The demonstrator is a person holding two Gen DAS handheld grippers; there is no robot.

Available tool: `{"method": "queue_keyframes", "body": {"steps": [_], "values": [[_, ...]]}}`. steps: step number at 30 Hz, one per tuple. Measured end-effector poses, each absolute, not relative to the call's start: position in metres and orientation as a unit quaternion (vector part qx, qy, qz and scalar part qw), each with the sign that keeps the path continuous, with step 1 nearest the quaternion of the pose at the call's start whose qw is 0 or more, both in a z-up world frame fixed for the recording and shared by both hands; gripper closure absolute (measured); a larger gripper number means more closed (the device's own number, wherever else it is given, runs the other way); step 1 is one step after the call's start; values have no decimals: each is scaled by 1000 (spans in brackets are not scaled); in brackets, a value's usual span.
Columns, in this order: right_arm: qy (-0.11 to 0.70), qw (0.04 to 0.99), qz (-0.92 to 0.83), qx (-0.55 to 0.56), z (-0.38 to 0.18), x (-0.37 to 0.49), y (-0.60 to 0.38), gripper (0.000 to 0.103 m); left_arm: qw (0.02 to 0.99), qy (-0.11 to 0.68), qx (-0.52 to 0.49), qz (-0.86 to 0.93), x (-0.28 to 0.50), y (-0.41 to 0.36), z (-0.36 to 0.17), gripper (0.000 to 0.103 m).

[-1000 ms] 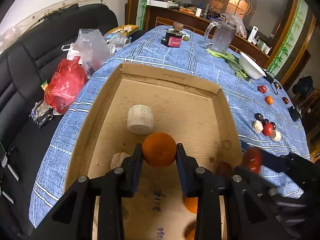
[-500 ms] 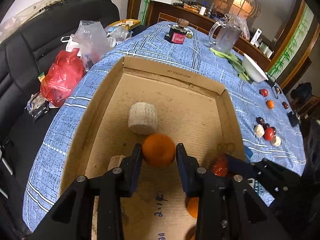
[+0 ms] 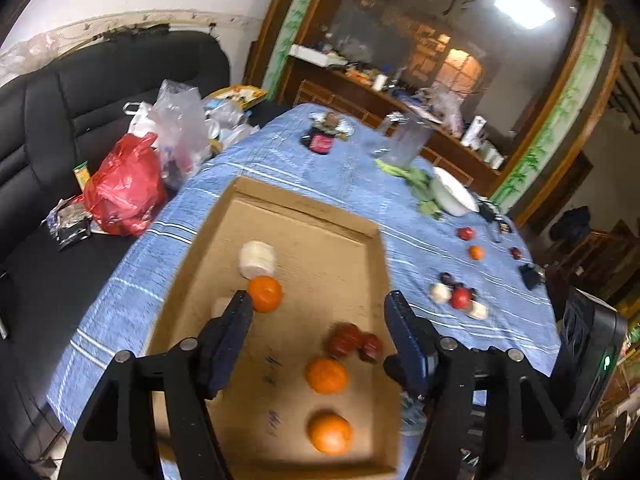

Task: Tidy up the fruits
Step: 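Open the left gripper to drop the orange while the right gripper drops the date into the tray, then move both open grippers back toward the remaining cakes and tomato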

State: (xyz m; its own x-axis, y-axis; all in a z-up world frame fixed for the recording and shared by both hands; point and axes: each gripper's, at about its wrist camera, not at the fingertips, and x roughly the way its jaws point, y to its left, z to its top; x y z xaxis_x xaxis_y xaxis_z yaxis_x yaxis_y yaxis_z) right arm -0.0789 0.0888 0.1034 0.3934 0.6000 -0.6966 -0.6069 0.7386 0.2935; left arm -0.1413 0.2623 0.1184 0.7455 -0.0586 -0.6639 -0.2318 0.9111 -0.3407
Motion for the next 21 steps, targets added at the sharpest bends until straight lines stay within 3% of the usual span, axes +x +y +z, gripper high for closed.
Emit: {"method": "queue_keyframes", "body": {"steps": [12,21], "values": [[405,866,278,93,102,-121,-53,40,920,359,-157,-30,-174,165,130,31],[430,873,197,117,73,-94,-133,38,908,393,-137,-41,-154,136,104,27]]}}
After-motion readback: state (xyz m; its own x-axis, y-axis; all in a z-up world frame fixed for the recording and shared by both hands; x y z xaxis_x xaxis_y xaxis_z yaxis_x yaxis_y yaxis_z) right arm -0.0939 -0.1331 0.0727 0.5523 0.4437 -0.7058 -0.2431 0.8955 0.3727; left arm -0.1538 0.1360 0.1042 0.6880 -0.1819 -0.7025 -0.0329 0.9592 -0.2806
